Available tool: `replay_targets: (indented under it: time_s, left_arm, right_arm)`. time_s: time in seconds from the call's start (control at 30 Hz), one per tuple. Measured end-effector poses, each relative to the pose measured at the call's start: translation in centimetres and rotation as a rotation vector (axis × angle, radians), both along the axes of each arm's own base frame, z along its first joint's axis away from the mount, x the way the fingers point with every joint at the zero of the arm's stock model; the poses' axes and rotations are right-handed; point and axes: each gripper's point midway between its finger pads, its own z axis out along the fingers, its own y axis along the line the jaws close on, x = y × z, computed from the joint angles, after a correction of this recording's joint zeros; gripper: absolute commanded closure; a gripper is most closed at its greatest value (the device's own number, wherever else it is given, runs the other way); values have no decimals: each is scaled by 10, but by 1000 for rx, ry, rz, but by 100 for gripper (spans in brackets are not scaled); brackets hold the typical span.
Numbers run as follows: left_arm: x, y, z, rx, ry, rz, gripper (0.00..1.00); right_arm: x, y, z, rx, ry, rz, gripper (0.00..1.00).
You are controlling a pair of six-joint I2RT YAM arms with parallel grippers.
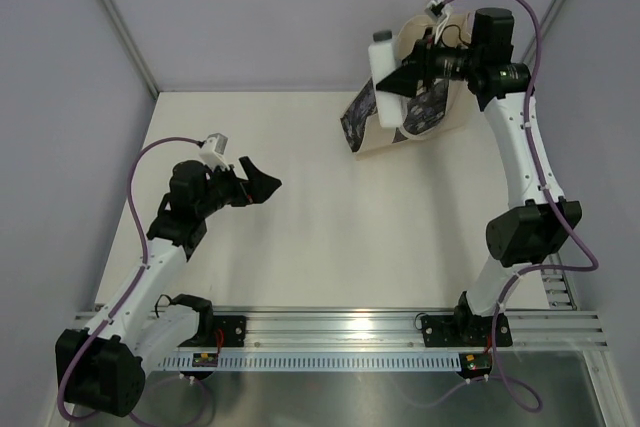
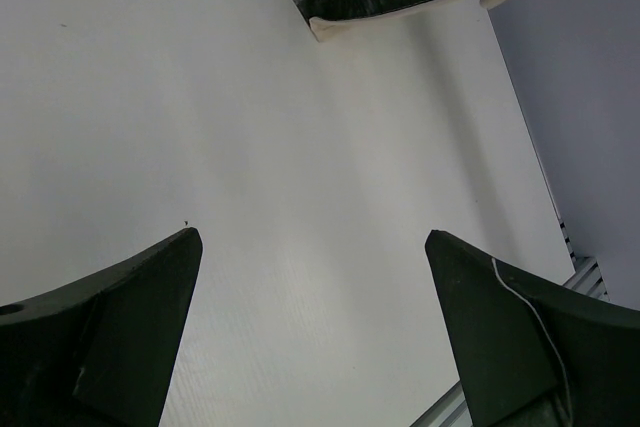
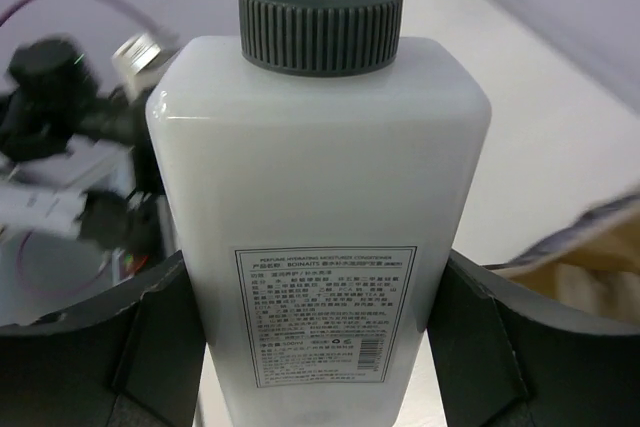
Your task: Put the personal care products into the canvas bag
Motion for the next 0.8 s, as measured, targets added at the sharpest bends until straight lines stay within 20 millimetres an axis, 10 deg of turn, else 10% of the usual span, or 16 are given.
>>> replay_targets:
  time_s: [0.17, 0.37, 0.5, 0.8]
  left_arm:
    - [-2, 0, 3, -3, -10, 1, 1]
    - [-6, 1, 8, -12, -16, 5, 1]
    - [-7, 2, 10, -16, -18, 9, 1]
    - [-8, 2, 9, -14, -11, 10, 1]
  right_arm:
    - [97, -46, 15, 45, -28, -418, 100]
    - [177, -103, -14, 96, 72, -869, 100]
    - [199, -118, -44, 126, 160, -996, 95]
    - [204, -117, -87, 148, 284, -1032, 44]
